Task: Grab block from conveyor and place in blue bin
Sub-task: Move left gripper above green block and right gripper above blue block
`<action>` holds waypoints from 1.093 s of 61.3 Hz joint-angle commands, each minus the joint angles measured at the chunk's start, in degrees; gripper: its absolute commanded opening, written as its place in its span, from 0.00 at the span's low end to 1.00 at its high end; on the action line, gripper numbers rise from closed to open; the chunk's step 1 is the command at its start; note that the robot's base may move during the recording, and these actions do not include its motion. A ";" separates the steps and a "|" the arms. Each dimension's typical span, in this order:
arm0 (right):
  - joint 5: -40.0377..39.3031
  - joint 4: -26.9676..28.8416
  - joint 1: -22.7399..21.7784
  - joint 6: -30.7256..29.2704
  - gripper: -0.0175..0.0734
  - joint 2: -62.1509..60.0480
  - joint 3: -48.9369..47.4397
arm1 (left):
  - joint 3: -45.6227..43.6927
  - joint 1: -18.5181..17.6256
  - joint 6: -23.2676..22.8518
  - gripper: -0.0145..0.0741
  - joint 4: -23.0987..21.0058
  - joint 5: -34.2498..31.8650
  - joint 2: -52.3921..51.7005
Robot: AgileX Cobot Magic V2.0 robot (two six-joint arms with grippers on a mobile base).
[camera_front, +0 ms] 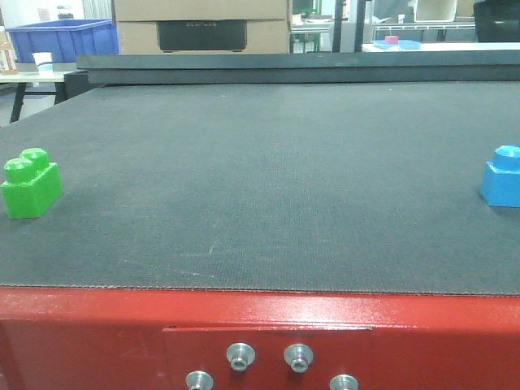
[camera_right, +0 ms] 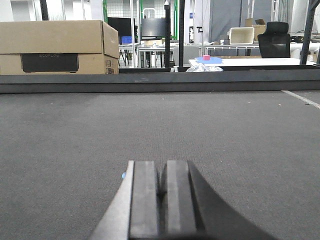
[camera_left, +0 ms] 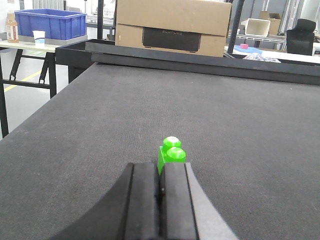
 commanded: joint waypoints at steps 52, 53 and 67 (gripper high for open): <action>-4.36 -0.14 -0.17 -0.12 0.01 -0.15 0.01 | -0.13 0.31 -0.25 0.04 1.30 -2.03 -0.30; -5.23 -0.14 -0.17 -0.12 0.01 -0.15 0.01 | -0.13 0.31 -0.25 0.04 1.86 -2.46 -0.30; -7.34 -0.01 -0.17 0.55 0.01 -0.15 -7.22 | -10.26 0.18 -0.25 0.04 -2.54 0.16 -0.30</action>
